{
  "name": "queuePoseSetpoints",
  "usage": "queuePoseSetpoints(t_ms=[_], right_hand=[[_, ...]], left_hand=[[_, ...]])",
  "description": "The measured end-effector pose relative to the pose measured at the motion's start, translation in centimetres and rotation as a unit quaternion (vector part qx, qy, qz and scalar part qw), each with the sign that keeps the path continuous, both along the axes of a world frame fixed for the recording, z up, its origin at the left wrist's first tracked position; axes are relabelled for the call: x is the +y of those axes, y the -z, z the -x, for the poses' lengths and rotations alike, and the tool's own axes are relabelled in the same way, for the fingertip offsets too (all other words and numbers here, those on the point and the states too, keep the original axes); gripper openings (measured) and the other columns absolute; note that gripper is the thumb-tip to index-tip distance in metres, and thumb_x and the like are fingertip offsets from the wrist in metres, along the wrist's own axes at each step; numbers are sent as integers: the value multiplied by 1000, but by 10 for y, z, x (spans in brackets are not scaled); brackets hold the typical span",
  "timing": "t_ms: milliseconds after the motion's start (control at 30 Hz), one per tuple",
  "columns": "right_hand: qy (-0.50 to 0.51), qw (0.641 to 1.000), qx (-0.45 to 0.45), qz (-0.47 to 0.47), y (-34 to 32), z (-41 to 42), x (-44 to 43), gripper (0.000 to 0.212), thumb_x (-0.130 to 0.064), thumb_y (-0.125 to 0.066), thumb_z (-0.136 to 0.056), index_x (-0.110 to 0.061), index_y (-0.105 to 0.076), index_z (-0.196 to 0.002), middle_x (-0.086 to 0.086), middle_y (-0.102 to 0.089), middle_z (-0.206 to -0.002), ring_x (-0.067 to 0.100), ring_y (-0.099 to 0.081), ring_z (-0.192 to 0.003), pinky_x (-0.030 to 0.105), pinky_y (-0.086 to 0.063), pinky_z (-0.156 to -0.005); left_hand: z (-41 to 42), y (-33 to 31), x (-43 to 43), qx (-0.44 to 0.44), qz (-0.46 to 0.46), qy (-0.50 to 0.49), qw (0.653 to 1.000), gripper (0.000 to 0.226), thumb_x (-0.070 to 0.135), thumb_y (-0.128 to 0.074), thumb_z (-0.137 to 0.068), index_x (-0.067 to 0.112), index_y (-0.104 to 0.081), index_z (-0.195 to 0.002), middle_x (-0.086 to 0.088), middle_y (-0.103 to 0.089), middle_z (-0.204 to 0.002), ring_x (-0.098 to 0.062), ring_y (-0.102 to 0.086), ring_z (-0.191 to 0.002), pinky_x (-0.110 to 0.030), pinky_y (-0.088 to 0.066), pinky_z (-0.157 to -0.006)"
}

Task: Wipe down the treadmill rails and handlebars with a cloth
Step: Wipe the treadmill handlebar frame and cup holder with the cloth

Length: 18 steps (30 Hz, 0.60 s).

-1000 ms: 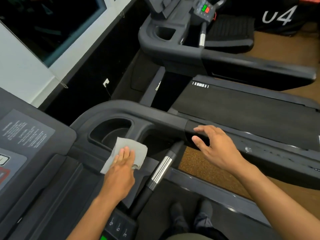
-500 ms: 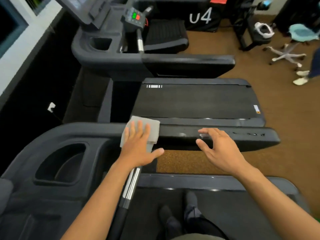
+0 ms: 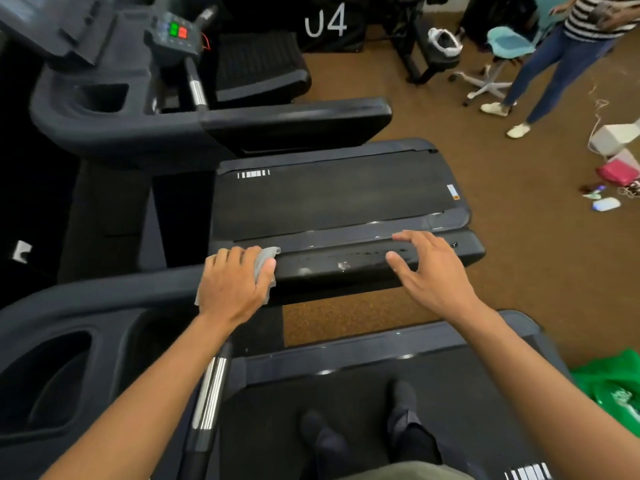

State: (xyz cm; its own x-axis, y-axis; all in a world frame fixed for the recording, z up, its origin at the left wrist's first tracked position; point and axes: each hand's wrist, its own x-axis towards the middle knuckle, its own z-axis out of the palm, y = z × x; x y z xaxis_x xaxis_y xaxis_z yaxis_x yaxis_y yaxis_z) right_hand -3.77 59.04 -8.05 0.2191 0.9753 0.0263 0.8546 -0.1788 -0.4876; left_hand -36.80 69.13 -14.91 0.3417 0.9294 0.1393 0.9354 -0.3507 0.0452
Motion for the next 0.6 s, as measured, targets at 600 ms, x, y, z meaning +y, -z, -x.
queuePoseSetpoints(t_ms=[600], right_hand=[[62,998,24,-14,13,-138,-16,37,-41,-59,-98,-22,-61,-130,2,-62,-133,23,-55,-122,39,-42,-103]], left_hand=[[-280,11,-25,-28,37,12,999,53,49,-29,-110,15,-69,-100,-9,-71,-91,-32,-62,-83,-45,-44,-77]])
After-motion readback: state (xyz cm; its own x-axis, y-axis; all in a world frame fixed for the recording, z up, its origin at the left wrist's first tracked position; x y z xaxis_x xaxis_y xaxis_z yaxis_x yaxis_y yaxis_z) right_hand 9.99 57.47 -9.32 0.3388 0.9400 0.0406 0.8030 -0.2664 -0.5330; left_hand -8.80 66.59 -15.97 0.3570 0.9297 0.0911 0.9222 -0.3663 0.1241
